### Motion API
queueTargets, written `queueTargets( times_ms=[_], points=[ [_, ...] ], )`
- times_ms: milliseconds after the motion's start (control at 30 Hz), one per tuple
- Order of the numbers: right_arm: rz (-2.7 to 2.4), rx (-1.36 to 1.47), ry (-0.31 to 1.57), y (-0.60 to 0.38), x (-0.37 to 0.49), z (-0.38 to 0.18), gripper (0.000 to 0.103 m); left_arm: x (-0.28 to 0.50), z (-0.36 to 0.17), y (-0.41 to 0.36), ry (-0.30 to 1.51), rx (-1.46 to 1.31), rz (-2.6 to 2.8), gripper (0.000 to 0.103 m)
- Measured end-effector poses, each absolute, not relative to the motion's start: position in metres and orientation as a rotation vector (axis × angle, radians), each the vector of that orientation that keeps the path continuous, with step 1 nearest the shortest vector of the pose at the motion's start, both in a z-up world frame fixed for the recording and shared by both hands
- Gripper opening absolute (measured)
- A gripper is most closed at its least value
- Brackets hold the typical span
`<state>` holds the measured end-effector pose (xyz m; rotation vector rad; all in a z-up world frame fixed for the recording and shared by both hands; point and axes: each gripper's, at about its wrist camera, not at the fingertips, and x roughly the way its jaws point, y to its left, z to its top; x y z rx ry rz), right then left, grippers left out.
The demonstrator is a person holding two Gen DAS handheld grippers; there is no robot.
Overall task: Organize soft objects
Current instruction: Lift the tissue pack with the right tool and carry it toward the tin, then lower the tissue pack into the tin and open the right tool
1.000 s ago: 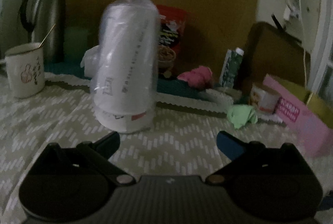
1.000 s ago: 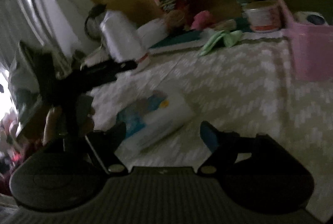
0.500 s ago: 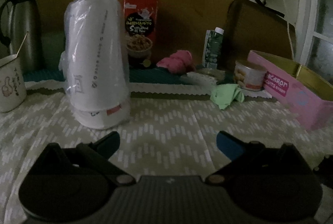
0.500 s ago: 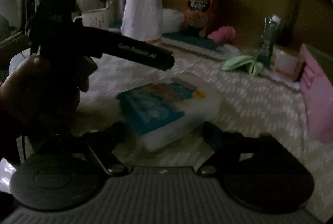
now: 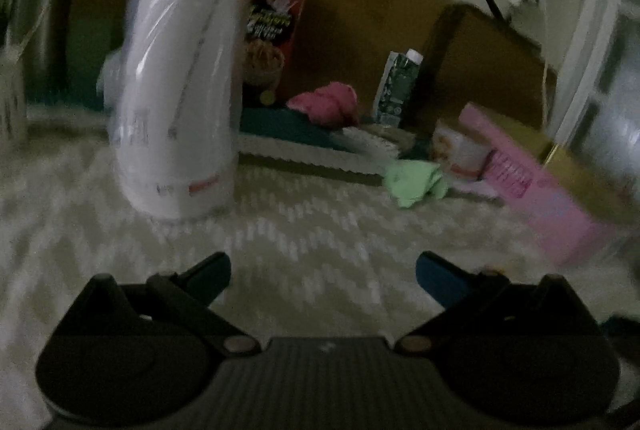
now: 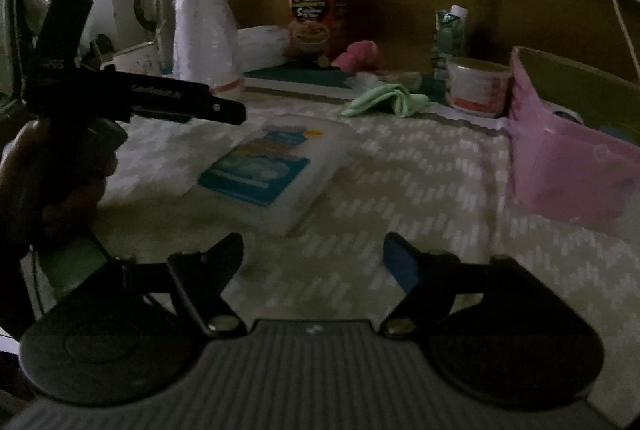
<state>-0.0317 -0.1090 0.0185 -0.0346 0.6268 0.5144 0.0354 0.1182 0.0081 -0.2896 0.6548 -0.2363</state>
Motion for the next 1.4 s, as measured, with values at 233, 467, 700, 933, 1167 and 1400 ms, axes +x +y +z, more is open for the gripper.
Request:
queueTargets(
  times_ms=[233, 467, 700, 933, 1167, 1400],
  points=[
    [0.55, -0.088, 0.601, -0.086, -0.028, 0.022, 0.087, 0.017, 0.026, 0.09, 0.645, -0.37, -0.365, 0.087],
    [0.576, -0.046, 0.633, -0.078, -0.009, 0.017, 0.067, 0.02, 0.008, 0.05, 0.769, -0.356, -0.408, 0.056],
    [0.521, -0.04, 0.436, -0.093, -0.037, 0.031, 0.054, 0.005, 0.057, 0.02, 0.605, -0.266, -0.455, 0.055],
    [0.329, -0.072, 0.234, -0.139, -0.044, 0.056, 0.054, 0.045, 0.102, -0.067, 0.55, -0.159, -0.589, 0.055],
    [0.116, 0.009, 0.269, -0.219, -0.011, 0.061, 0.055, 0.082, 0.091, -0.153, 0.544, -0.063, -0.561, 0.091],
    [-0.133, 0.103, 0.343, -0.285, 0.027, 0.038, 0.064, 0.079, 0.079, -0.155, 0.538, -0.06, -0.503, 0.093]
  ],
)
